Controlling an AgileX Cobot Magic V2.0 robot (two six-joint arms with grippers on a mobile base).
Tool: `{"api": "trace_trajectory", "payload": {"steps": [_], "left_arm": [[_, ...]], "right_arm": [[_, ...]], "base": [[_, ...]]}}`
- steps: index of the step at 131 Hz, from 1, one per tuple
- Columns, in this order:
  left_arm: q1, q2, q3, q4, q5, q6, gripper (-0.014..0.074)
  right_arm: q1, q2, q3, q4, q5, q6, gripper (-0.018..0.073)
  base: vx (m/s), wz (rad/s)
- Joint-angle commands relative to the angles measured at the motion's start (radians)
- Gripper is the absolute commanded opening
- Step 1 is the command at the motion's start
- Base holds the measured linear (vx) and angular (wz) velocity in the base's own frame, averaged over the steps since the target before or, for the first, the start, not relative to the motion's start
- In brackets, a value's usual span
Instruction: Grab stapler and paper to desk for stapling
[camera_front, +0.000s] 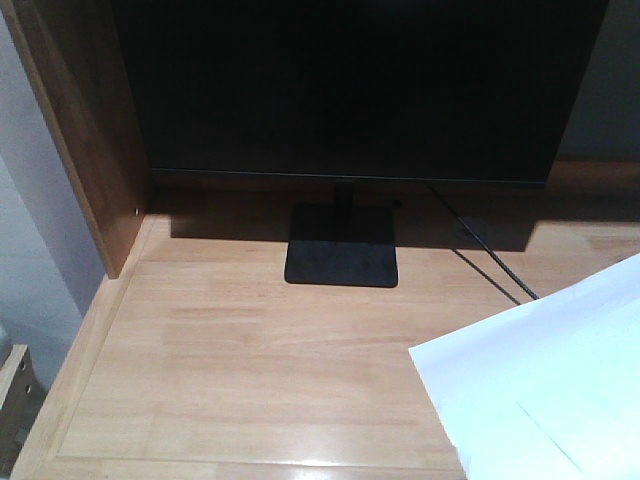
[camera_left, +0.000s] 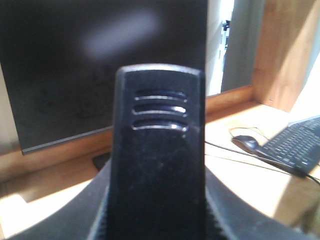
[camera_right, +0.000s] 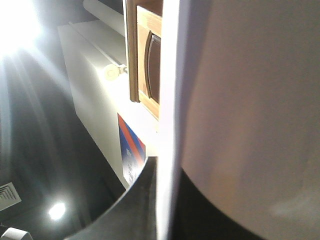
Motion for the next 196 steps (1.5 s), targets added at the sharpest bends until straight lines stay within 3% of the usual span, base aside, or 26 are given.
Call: {"api": "trace_trajectory", "payload": {"steps": [1, 196], "left_arm": [[0.0, 0.015, -0.029, -0.01, -0.122, 0.001, -0.0006], [0.0, 0.015, -0.029, -0.01, -0.122, 0.001, -0.0006]], "right_arm": [[-0.007, 0.013, -0.025, 0.005, -0.041, -0.006, -0.0007], [-0.007, 0.013, -0.025, 0.005, -0.04, -0.006, -0.0007]], "base": [[0.14, 0.02], [0.05, 0.0]]}}
